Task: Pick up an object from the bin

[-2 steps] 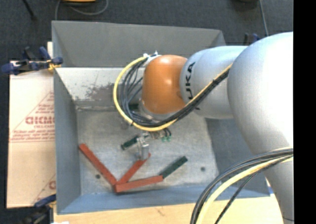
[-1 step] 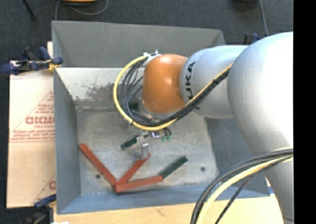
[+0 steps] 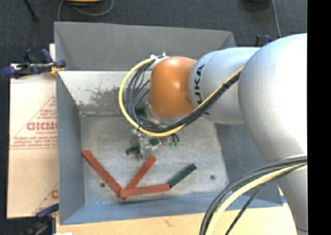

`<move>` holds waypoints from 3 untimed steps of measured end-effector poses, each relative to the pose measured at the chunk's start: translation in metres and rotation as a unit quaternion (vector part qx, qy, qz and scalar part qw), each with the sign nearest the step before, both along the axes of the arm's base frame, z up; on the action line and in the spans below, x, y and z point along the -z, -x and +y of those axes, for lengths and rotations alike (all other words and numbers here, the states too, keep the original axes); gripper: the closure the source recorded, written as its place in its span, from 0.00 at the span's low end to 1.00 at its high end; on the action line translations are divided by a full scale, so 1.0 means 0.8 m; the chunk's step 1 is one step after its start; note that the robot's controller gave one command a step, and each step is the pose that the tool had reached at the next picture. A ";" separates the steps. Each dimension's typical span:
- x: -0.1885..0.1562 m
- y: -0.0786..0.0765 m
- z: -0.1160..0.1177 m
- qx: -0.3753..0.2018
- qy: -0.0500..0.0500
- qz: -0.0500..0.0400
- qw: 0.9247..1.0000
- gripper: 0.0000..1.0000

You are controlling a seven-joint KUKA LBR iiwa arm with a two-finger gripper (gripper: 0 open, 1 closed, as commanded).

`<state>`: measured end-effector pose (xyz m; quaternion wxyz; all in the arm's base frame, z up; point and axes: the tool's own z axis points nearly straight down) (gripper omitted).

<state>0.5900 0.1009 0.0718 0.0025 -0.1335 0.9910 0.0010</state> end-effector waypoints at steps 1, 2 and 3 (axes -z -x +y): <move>-0.091 -0.004 0.000 0.002 0.000 -0.003 1.000 1.00; -0.105 -0.006 -0.001 0.004 0.001 -0.001 1.000 1.00; -0.116 -0.007 -0.001 0.006 0.000 -0.001 1.000 1.00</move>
Offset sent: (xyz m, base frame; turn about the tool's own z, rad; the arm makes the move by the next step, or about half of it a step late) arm 0.0000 0.0000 0.0668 0.0000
